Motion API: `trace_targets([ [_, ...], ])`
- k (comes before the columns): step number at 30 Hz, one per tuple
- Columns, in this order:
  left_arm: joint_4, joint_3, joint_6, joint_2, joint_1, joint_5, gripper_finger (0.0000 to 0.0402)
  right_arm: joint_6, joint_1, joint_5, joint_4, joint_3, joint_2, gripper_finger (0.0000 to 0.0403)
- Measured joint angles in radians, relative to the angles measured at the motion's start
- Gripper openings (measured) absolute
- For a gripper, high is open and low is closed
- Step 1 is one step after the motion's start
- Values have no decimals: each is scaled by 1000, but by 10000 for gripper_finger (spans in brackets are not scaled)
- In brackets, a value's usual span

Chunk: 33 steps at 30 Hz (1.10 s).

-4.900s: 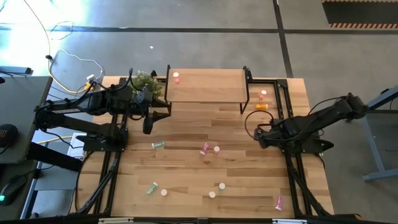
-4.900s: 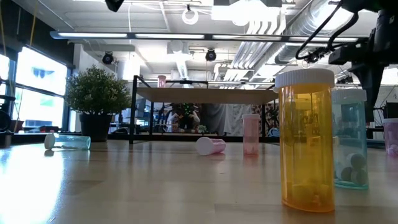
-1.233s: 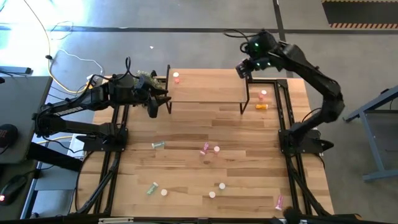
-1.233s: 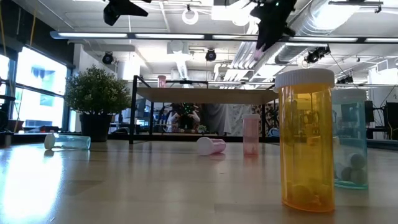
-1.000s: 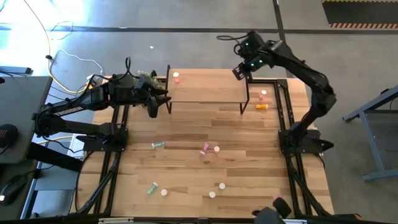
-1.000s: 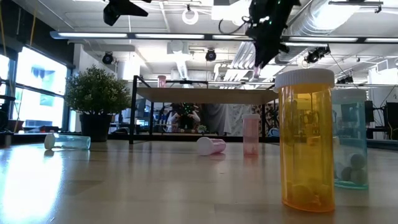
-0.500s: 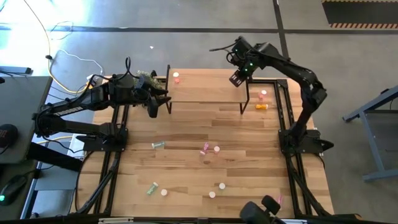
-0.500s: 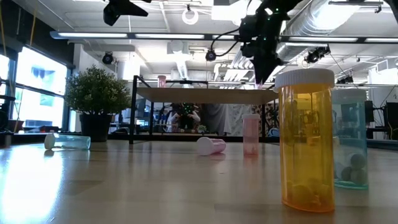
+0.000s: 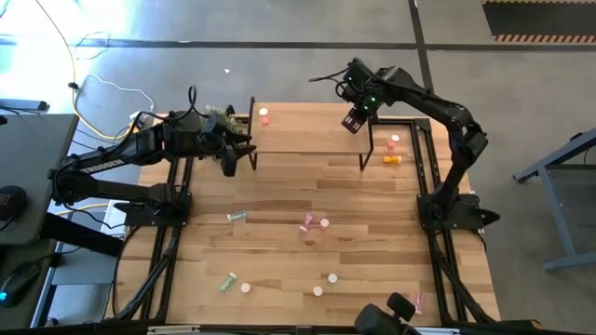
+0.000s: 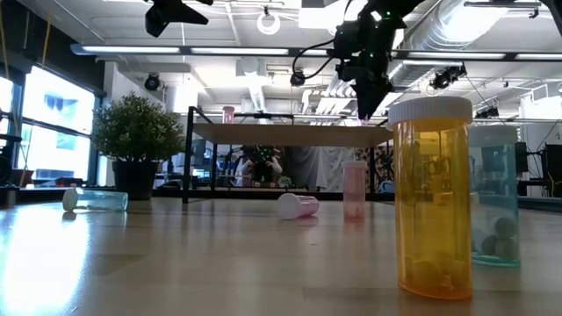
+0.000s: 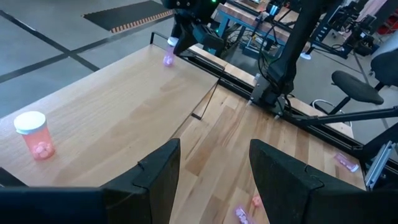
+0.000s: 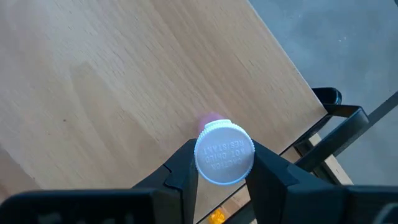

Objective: Pick and place medicine bottles onto shelf by color
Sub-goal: Put the top right violet pill bottle on the shelf, then put the top left blue pill bottle on the shelf

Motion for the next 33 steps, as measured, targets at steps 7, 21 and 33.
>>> trace_targets([
  [7, -14, 0, 0, 0, 0, 0, 182, 0, 0, 0, 2, -1, 0, 112],
  [21, -18, 0, 16, 0, 0, 0, 182, 19, 0, 1, 5, 4, -1, 190],
  [33, -40, 0, 19, 0, 0, 0, 182, 100, 2, -12, -84, 203, -2, 209],
])
